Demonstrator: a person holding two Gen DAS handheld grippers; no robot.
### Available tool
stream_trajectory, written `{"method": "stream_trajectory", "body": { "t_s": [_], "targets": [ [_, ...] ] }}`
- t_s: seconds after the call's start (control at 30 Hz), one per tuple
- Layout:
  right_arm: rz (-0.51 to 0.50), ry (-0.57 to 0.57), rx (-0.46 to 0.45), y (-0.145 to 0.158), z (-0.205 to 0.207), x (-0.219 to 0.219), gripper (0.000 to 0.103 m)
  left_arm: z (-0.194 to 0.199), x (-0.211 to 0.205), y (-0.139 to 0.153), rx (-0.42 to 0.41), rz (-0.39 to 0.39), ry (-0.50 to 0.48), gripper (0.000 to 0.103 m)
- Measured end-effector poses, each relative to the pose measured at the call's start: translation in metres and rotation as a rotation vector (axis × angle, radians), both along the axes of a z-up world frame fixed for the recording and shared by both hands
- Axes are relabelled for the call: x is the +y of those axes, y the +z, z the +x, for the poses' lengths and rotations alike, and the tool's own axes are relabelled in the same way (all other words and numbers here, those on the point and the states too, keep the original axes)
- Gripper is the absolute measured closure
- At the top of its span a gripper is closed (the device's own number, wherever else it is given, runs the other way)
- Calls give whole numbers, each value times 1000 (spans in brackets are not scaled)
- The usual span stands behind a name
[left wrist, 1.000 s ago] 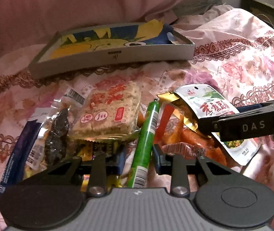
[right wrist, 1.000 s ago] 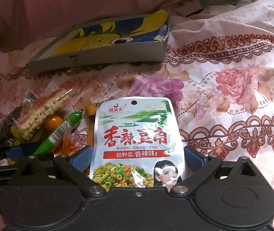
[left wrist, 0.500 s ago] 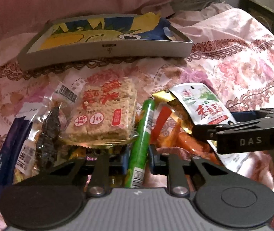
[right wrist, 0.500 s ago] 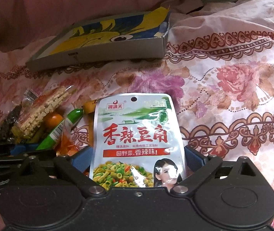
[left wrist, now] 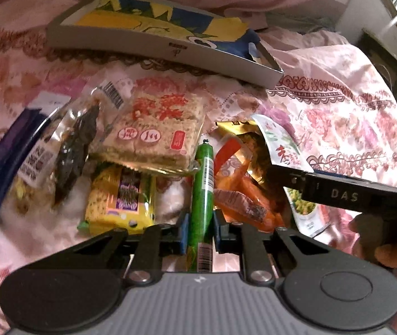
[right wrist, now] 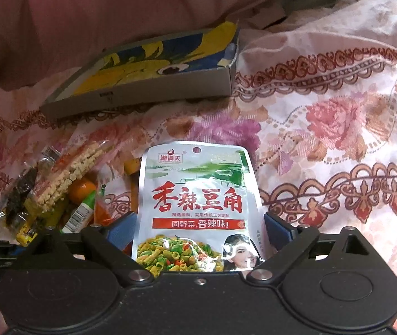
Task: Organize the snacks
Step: 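Lift the sausage stick with the left tool while the right tool carries the bean bag toward the box lid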
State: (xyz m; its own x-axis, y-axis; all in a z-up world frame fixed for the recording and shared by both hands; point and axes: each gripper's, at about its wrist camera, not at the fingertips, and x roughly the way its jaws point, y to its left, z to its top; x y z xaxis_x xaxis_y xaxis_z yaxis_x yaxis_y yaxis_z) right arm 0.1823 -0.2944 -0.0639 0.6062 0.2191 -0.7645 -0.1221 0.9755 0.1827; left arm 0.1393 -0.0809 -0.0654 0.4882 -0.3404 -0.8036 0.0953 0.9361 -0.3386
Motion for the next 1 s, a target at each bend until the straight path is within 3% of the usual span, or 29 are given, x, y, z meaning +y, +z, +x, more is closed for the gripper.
{"method": "stream_trajectory", "body": {
  "t_s": [0.3,0.6,1.0],
  "targets": [
    [-36,15,25,-11,7,9,1,4,-8,-6,10,48,-19,82],
    [-39,7,-21,-3,0,9,12,11,-13,-6,15,68,-41,84],
    [85,-29,-25,5,-5,-4,19,-6,9,-2,40,-72,-4,84]
  ]
}}
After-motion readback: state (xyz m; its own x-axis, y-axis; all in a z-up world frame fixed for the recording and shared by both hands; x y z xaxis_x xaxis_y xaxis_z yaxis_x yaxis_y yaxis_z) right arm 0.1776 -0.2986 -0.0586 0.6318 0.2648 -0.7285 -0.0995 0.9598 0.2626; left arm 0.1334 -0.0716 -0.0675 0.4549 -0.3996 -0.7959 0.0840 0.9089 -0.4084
